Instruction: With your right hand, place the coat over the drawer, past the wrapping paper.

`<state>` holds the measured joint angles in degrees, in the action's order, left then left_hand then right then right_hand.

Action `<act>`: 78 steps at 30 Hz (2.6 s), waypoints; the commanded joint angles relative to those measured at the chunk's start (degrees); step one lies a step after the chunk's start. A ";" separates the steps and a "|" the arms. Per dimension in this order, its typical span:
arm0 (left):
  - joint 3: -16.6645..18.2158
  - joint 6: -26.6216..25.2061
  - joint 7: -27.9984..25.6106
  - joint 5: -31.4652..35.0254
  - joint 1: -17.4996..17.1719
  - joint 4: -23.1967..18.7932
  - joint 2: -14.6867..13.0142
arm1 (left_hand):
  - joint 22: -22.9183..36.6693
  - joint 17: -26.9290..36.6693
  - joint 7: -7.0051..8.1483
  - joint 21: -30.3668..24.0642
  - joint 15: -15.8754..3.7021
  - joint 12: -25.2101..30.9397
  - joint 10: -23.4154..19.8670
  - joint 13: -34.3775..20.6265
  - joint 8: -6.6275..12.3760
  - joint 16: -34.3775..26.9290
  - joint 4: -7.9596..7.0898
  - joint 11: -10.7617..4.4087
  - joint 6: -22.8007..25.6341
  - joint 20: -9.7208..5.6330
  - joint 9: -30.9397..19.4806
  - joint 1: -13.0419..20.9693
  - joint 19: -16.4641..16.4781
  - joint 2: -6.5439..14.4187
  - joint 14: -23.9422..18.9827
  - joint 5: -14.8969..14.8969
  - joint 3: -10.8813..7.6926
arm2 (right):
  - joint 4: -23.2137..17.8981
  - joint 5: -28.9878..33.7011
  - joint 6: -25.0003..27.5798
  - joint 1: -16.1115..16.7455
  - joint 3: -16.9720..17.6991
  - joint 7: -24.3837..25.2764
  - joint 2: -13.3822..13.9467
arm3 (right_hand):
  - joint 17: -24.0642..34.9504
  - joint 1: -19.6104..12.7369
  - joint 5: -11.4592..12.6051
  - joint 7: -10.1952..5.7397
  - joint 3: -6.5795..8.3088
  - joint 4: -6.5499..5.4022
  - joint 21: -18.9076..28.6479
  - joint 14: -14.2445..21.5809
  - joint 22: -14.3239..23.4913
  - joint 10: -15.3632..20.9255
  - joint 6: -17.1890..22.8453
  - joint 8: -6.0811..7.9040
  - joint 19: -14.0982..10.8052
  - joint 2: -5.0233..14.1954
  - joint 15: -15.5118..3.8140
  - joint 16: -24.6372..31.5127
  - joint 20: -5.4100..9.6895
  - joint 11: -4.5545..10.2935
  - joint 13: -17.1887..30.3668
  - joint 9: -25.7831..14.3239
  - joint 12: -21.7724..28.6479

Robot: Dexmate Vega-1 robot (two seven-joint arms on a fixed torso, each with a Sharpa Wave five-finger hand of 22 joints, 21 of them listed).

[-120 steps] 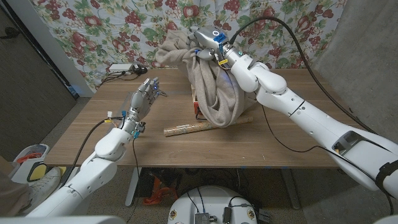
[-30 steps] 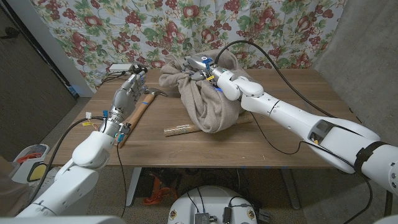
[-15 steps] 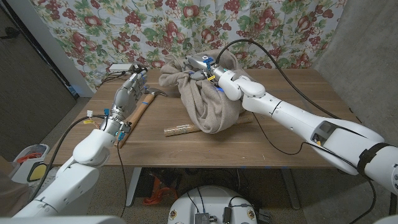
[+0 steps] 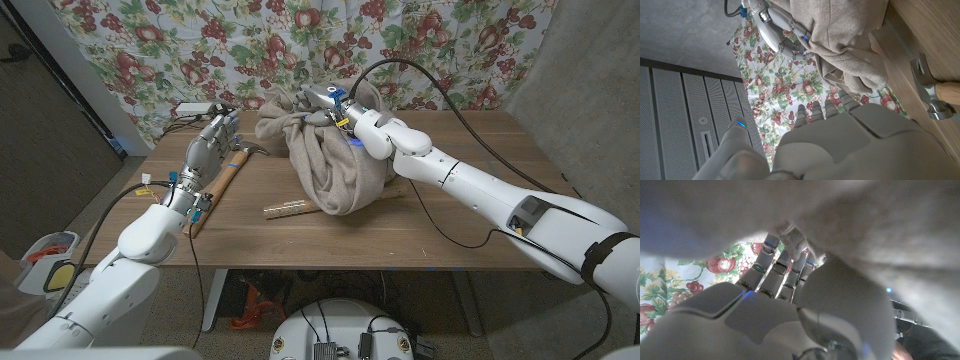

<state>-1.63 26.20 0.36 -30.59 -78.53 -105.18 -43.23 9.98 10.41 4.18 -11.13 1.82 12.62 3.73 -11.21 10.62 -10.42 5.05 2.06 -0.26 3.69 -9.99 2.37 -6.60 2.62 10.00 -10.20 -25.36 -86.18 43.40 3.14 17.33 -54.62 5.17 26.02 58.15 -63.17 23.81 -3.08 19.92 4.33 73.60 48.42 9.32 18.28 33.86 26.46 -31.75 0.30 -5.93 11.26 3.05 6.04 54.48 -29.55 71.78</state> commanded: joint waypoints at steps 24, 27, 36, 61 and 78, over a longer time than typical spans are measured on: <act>-0.35 1.56 1.43 0.50 1.14 -0.67 -0.11 | 0.15 0.03 0.23 0.01 0.32 0.29 -0.28 -0.07 0.04 -0.24 -0.06 0.18 0.22 0.17 -0.17 -0.06 -0.19 0.09 3.43 -0.18 -0.07 | -10.75 -0.66 3.94 4.16 6.82 -3.07 4.43 | -13.61 17.52 -3.77 2.90 -1.93 -5.38 -10.01 -9.13 0.02 -4.35 -8.01 -6.54 -2.27 -4.41 1.97 -0.91 -1.76 -6.94 -13.67 1.41 -11.52; -0.47 1.55 1.45 0.62 1.29 -0.61 -0.17 | 0.15 0.02 0.21 0.00 0.34 0.27 -0.27 -0.07 0.06 -0.27 -0.05 0.21 0.28 0.14 -0.17 -0.05 -0.18 0.12 3.35 -0.18 -0.08 | -11.89 -1.21 4.16 4.82 7.81 -2.95 5.03 | -14.56 19.95 -4.50 2.91 -2.71 -6.29 -11.21 -9.66 0.04 -4.39 -7.88 -6.83 -1.79 -5.03 2.71 -0.72 -2.51 -7.03 -14.80 1.58 -12.48; -0.43 1.76 1.12 0.85 0.98 -0.65 -0.12 | 0.15 0.02 0.22 0.00 0.30 0.28 -0.33 -0.07 0.04 -0.24 -0.04 0.31 0.26 0.21 -0.17 -0.03 -0.17 0.17 3.40 -0.18 -0.10 | -15.21 -1.23 5.42 6.24 9.81 -2.51 6.07 | -17.13 28.20 -8.02 3.35 -5.18 -9.93 -14.71 -11.94 0.10 -3.97 -7.92 -8.00 -1.30 -5.24 4.63 -0.32 -4.69 -8.57 -18.27 2.29 -15.49; 0.42 1.94 0.29 1.92 -0.11 -1.87 -0.04 | 0.14 0.01 0.23 -0.03 0.27 0.29 -0.49 -0.08 0.03 -0.22 0.02 0.28 0.30 0.22 -0.17 0.01 -0.12 0.20 3.41 -0.17 -0.09 | -16.96 -2.32 2.74 8.87 13.33 3.79 7.07 | -24.92 36.93 -13.12 2.45 -6.96 -11.83 -26.07 -21.98 0.05 -7.67 -13.69 -12.80 6.07 -4.08 7.70 -0.39 -14.00 -9.78 -28.24 6.21 -27.62; -0.70 1.19 0.84 2.06 1.67 -2.14 -0.21 | 0.14 0.01 0.12 -0.03 0.28 0.27 -0.53 -0.08 0.10 -0.23 0.04 0.29 0.54 0.22 -0.17 0.01 -0.09 0.23 3.36 -0.17 -0.08 | -20.45 -3.35 5.35 10.49 16.26 2.31 8.77 | -29.84 38.49 -13.04 1.43 -6.86 -10.56 -33.82 -30.74 0.05 -10.60 -17.36 -14.87 10.75 -3.49 9.61 -0.65 -15.29 -10.09 -33.72 8.93 -35.07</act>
<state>-1.76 27.90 0.83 -28.56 -77.74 -107.12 -43.29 9.98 10.41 4.05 -11.13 1.82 12.62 3.42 -11.22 10.62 -10.42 5.05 2.37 -0.13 3.69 -9.99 2.37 -6.59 2.62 10.00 -10.20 -25.36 -104.96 41.00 7.25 26.83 -39.90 8.20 34.08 28.45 -25.04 10.81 -1.61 12.99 -6.68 40.09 17.83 9.24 8.14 16.89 11.81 -21.30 -3.43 3.78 10.31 -12.29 -4.09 20.87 -20.72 37.01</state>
